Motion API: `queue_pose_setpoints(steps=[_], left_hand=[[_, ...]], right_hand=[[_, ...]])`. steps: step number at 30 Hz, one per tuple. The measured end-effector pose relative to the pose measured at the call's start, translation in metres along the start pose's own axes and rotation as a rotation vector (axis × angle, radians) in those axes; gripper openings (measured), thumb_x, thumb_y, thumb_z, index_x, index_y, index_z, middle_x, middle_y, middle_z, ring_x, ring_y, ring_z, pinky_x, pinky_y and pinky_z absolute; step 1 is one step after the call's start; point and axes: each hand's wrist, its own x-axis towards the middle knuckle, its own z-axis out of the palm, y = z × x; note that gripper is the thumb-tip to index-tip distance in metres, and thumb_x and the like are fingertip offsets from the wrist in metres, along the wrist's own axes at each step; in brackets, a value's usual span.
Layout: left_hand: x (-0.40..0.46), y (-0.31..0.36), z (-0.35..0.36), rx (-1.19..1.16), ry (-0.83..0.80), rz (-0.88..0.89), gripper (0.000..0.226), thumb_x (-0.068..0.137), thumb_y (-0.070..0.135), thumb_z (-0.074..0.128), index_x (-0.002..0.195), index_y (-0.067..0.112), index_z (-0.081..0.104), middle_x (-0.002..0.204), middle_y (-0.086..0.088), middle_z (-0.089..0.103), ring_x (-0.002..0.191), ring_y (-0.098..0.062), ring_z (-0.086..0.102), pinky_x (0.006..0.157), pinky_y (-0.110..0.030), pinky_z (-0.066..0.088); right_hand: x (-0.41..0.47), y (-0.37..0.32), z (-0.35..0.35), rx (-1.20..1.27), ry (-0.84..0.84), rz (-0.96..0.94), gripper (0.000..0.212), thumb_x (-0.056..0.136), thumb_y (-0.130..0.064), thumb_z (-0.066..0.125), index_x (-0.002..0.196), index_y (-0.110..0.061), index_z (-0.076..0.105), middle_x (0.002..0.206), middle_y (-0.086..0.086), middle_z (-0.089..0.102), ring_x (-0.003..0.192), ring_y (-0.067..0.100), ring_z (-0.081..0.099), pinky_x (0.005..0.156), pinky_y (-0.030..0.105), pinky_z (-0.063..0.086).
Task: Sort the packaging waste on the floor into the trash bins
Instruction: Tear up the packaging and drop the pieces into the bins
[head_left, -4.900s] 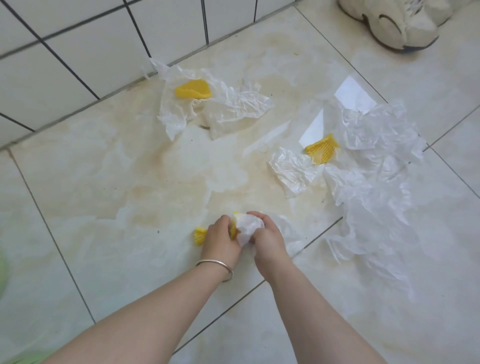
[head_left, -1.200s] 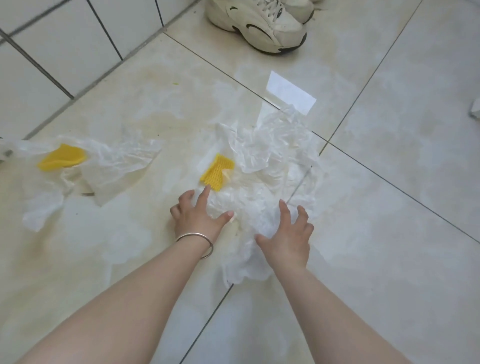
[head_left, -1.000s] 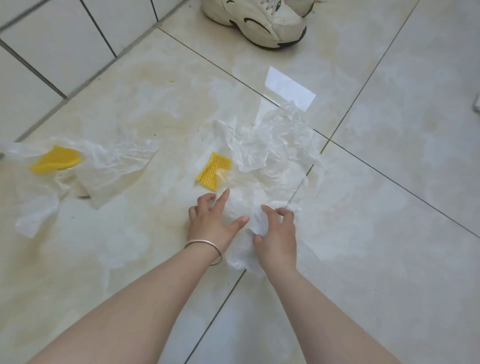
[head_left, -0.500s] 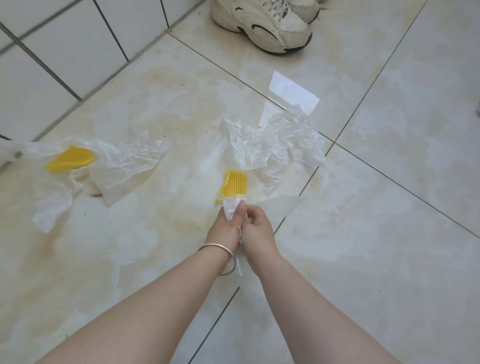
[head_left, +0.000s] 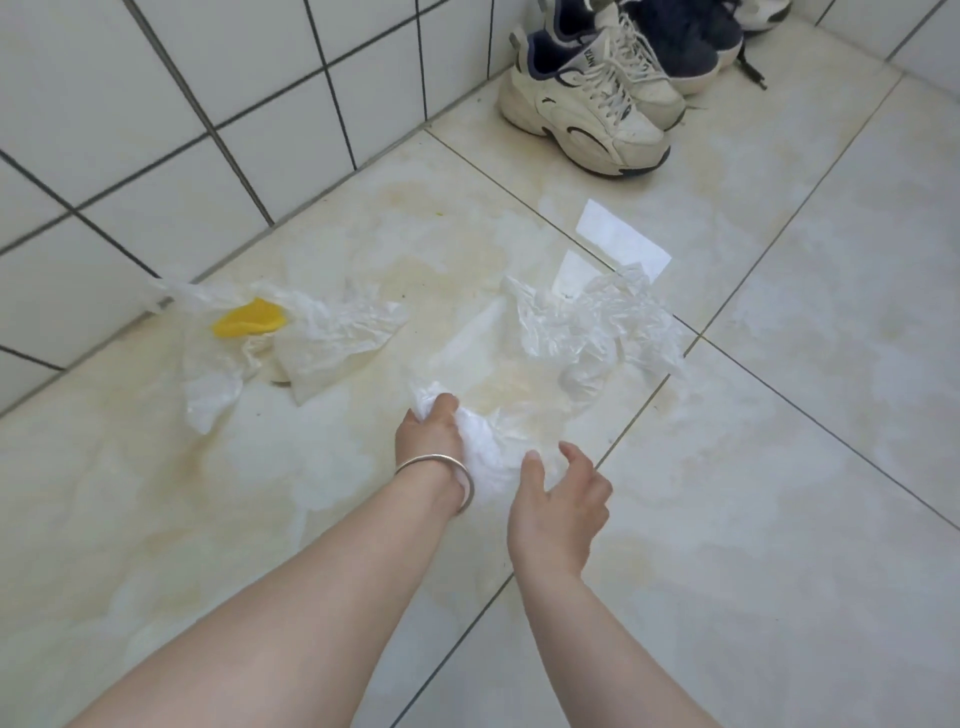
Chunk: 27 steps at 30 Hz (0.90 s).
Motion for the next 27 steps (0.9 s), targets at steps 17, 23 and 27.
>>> queue_pose_setpoints(steps=[17, 23, 27], left_hand=[[-0.154, 0.112, -0.231, 0.105, -0.156, 0.39, 0.014, 0.082, 0.013, 0.055, 0.096, 0.016, 0.056, 0.083, -0.011, 0.062, 0.071, -0.025, 0.059, 0.064, -0.033, 0.048], [-0.196, 0.141, -0.354, -0.184, -0.14, 0.302, 0.062, 0.066, 0.052, 0.058, 0.116, 0.017, 0.056, 0.094, -0.004, 0.065, 0.079, -0.025, 0.064, 0.075, -0.033, 0.051], [-0.191, 0.14, -0.427, -0.238, -0.02, 0.336, 0.079, 0.051, 0.076, 0.043, 0.111, 0.027, 0.059, 0.121, -0.006, 0.062, 0.113, -0.029, 0.059, 0.105, -0.047, 0.042]], right_hand=[[-0.264, -0.123, -0.012, 0.336, -0.626, -0.481, 0.019, 0.095, -0.017, 0.045, 0.086, -0.023, 0.061, 0.082, -0.009, 0.063, 0.059, 0.002, 0.058, 0.05, 0.013, 0.044], [-0.384, -0.113, 0.031, 0.18, -0.737, -0.675, 0.01, 0.094, -0.026, 0.049, 0.099, -0.023, 0.057, 0.112, 0.005, 0.062, 0.096, 0.017, 0.059, 0.071, 0.023, 0.044], [-0.452, -0.104, 0.068, 0.064, -0.824, -0.747, 0.01, 0.089, -0.031, 0.056, 0.099, -0.033, 0.054, 0.117, 0.0, 0.061, 0.1, 0.019, 0.061, 0.065, 0.021, 0.046]])
